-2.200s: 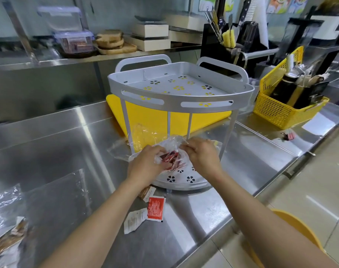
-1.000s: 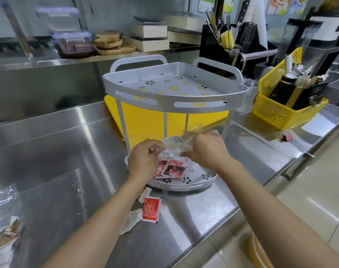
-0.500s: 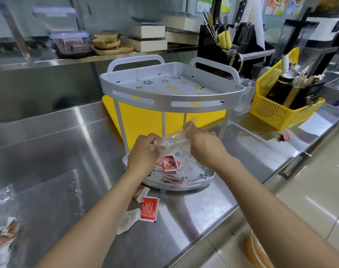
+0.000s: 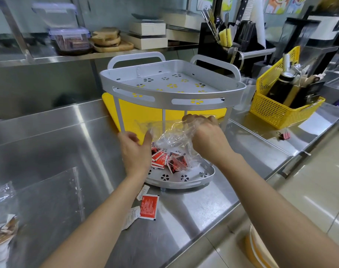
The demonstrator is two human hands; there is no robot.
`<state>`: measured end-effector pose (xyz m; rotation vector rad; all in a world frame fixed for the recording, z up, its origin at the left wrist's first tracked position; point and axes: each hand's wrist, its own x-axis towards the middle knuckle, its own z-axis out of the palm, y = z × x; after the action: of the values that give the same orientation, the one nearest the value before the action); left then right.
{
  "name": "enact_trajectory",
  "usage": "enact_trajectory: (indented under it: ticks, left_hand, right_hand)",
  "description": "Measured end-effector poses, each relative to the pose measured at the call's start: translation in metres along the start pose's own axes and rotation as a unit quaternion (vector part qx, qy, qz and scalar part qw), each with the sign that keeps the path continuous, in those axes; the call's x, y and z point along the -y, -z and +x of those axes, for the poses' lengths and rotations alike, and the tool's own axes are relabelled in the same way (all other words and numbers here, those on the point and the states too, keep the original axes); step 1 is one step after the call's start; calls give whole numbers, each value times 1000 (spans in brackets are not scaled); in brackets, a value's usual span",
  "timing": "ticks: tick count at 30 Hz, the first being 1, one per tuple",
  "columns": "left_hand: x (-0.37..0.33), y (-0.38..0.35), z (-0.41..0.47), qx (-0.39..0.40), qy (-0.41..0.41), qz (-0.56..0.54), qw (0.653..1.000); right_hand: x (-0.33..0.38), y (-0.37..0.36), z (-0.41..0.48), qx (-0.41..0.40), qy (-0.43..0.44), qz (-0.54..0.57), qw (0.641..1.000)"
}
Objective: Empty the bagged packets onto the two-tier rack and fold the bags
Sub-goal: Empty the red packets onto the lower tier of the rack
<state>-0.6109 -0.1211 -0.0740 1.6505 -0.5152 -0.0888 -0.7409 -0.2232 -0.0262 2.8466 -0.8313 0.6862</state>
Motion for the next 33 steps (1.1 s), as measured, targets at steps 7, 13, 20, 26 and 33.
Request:
enact_trajectory:
  ticks: [7, 13, 20, 26, 33]
  left_hand:
    - [32, -15, -46, 560, 129, 44, 817]
    - [29, -25, -46, 559, 92, 13, 824]
    - [23, -18, -38, 410, 109, -192, 885]
    - [13, -8, -37, 292, 45, -180, 938]
    - [4, 45, -27, 268, -29, -122, 955]
  right_hand:
    - [1, -10, -2, 13, 21, 3, 1000]
    - [1, 2, -3, 14, 14, 38, 999]
    - [6, 26, -11, 39, -1, 161, 986]
    - [22, 37, -7, 52, 2, 212, 976]
    - [61, 49, 0, 73, 32, 227, 971]
